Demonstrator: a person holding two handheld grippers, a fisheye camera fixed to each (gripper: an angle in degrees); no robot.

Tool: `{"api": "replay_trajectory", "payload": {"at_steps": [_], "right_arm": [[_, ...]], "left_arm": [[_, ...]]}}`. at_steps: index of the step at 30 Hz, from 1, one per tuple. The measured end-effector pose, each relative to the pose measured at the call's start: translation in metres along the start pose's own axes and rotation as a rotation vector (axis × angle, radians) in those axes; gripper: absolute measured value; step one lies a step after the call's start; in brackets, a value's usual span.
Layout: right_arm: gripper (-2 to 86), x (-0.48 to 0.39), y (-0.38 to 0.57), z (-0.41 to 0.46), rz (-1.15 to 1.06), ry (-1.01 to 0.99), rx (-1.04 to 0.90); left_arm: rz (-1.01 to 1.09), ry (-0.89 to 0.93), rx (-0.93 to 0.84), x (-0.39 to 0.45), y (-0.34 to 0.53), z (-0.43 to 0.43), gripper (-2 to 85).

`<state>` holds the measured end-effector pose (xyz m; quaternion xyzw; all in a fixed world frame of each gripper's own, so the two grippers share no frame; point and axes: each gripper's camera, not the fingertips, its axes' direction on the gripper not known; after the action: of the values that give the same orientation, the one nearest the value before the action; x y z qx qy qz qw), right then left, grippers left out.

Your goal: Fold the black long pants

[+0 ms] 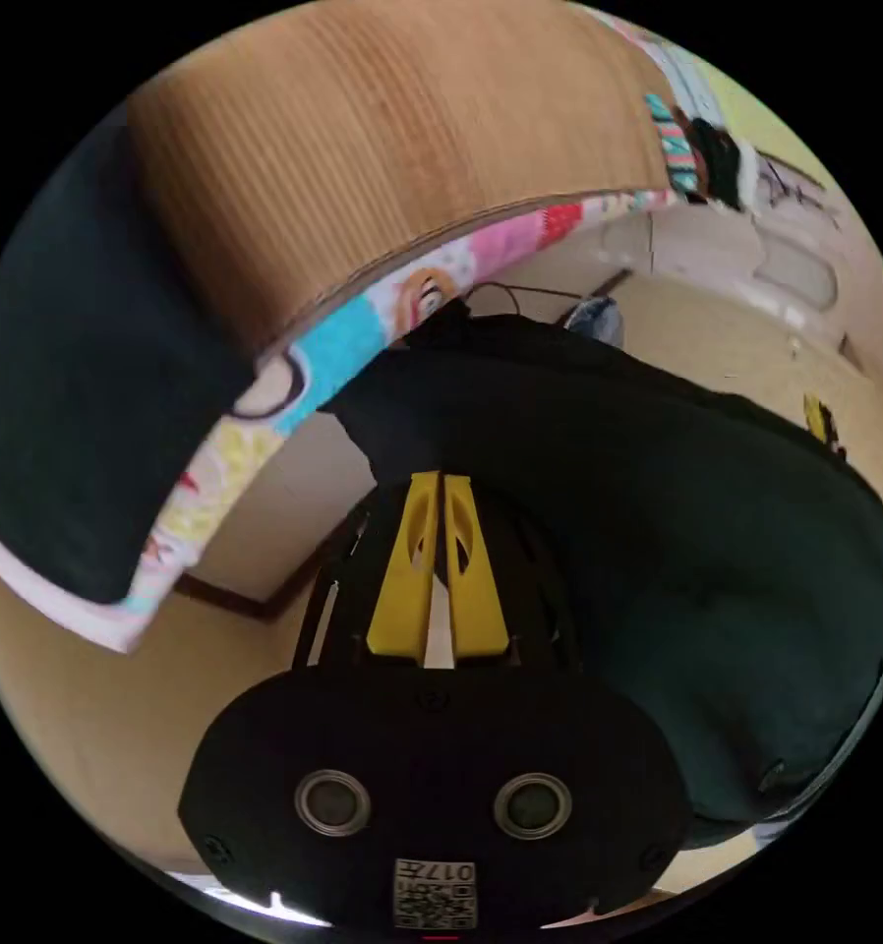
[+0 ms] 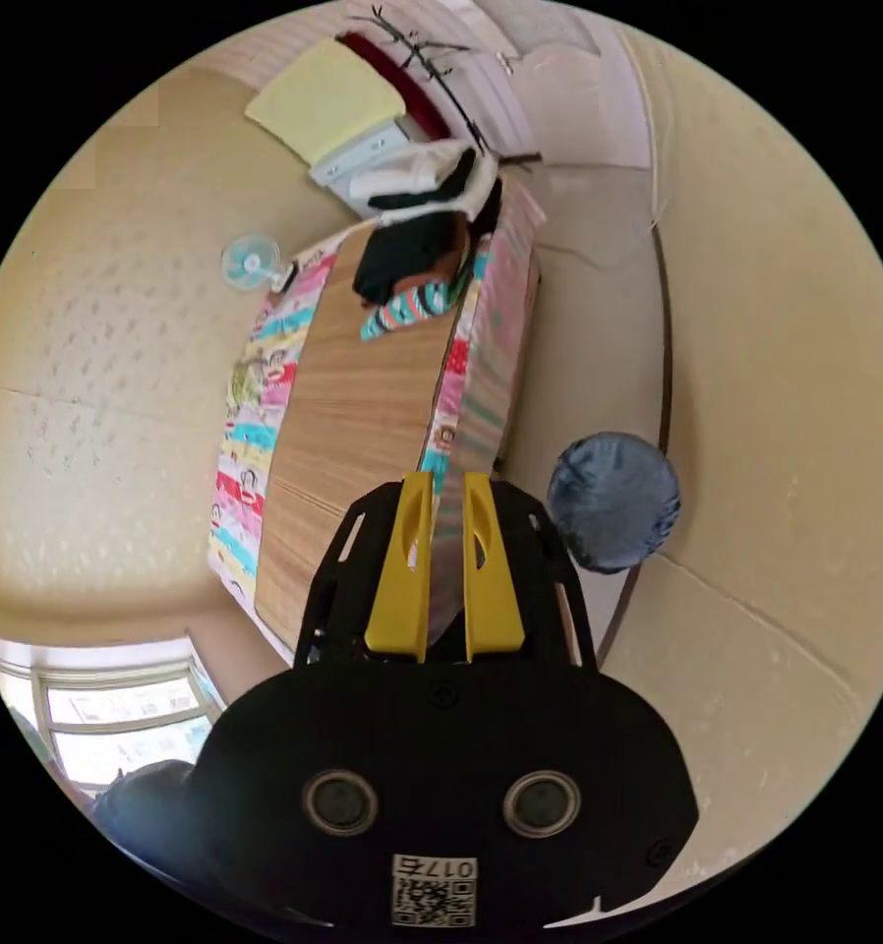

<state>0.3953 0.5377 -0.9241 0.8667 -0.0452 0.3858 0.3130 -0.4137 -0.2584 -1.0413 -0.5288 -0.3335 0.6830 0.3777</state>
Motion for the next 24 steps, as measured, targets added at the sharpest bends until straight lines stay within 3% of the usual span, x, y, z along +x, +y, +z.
{"api": "replay_trajectory", "payload": {"at_steps": [5, 13, 17, 19, 24], "right_arm": [[3.8, 0.001, 0.106, -0.167, 0.005, -0.021, 0.497], [5.4, -0.007, 0.158, -0.273, -0.253, 0.008, 0.798], [4.6, 0.016, 0.177, -0.311, -0.349, -0.164, 0.947], [3.0, 0.026, 0.187, -0.315, -0.386, -0.155, 1.026], [1.2, 0.051, 0.182, -0.302, -0.353, -0.049, 1.062]], "left_arm": [[0.28, -0.089, 0.294, 0.105, -0.059, -0.109, -1.0], [0.589, -0.184, 0.883, 0.35, -0.041, -0.217, -1.0], [0.81, -0.347, 0.89, 0.454, -0.022, -0.202, -0.9], [0.888, -0.385, 0.894, 0.499, -0.014, -0.19, -0.6], [0.862, -0.238, 0.959, 0.529, -0.006, -0.198, 0.3]]}}
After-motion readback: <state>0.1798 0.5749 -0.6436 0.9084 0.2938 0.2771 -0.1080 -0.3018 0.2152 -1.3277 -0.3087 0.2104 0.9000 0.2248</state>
